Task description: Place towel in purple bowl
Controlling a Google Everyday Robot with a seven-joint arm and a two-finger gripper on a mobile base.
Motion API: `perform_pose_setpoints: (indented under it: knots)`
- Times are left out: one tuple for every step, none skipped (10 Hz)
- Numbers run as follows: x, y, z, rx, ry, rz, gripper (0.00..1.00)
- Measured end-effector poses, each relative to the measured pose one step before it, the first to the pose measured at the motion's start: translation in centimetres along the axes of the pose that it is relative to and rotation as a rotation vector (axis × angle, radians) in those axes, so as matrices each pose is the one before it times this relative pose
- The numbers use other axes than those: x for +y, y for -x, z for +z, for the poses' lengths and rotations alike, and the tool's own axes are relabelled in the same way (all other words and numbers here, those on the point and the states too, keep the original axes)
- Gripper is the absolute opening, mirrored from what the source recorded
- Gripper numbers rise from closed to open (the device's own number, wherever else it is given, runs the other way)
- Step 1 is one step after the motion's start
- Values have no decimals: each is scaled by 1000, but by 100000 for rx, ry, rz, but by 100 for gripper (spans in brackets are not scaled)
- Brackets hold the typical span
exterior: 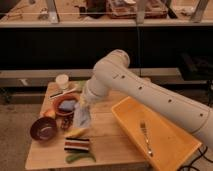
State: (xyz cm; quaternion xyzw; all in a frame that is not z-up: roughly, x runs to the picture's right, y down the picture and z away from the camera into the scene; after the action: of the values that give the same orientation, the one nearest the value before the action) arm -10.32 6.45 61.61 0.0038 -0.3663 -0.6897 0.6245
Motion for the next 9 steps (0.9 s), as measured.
perform_pose_setpoints:
  knots:
    - [-2350,-383,1459,1264,-6033,-1693,0]
    - [-1459,-347,1360,1311,-4528,-718,0]
    - [-986,-262,1224,1278,-3501,-279,0]
    - [-959,-406,1727,2153,-3770,209,0]
    - [-31,-422,1886,2105,-2966,1791,0]
    - [220,-235,1404,1112,-1523,968,0]
    - [-95,-102,1144,820,-422,134,0]
    - [-425,290,1369,192,562,-983,0]
    - [-266,194,1345,-84,1001,-856,0]
